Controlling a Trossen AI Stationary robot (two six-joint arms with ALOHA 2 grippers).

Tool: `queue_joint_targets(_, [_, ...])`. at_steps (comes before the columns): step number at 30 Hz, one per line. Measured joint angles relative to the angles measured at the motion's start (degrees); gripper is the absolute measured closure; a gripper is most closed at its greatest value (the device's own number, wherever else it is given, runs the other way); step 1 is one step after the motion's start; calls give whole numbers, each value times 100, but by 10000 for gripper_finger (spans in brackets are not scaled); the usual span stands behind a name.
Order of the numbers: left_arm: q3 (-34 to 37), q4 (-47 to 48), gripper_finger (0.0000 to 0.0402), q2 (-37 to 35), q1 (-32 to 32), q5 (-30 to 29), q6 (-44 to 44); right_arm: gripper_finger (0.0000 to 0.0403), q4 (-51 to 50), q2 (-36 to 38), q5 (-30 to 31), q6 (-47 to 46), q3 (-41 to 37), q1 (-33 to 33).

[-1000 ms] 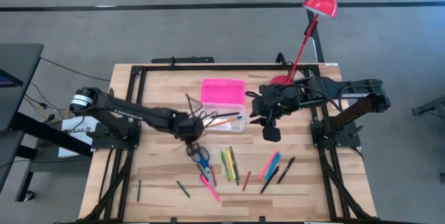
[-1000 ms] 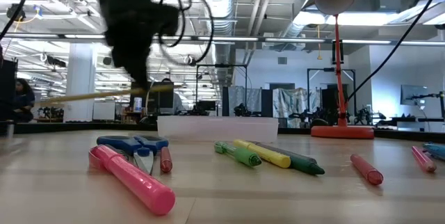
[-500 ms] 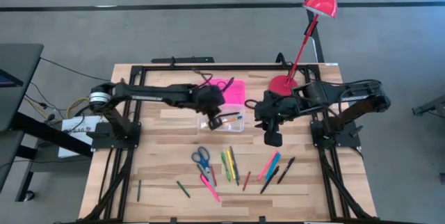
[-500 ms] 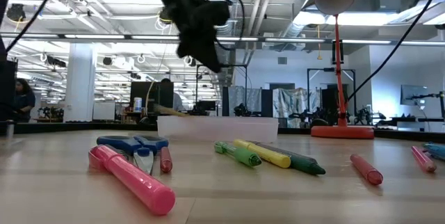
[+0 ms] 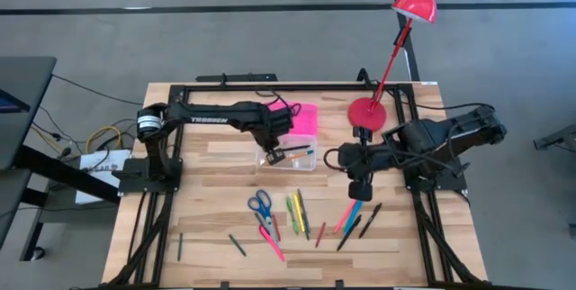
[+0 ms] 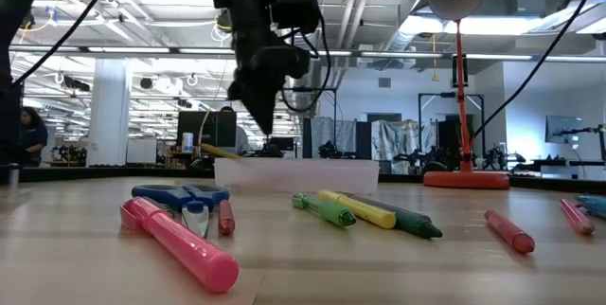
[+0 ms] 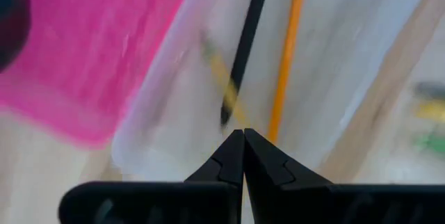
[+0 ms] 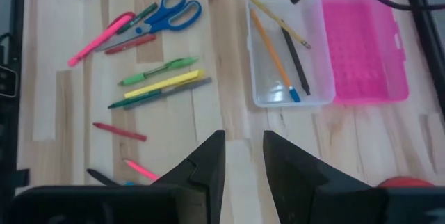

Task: Pick & place school supplies into a supply box
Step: Put the yellow pencil into the pink supply box

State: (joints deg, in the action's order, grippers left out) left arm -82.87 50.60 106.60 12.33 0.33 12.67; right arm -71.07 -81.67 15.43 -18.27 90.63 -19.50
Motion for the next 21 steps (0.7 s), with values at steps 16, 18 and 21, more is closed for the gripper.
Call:
queue_joint_targets(16, [87, 12, 268, 237, -32, 505, 191, 310, -50, -7, 317, -428, 2, -339])
queue_joint_targets(18, [87, 10, 267, 237, -31, 497, 190, 310, -50, -7, 402, -430, 2, -365])
queue_joint_targets(21, [87, -5, 270, 237, -47, 482, 188, 310, -48, -7, 482, -437, 2, -377])
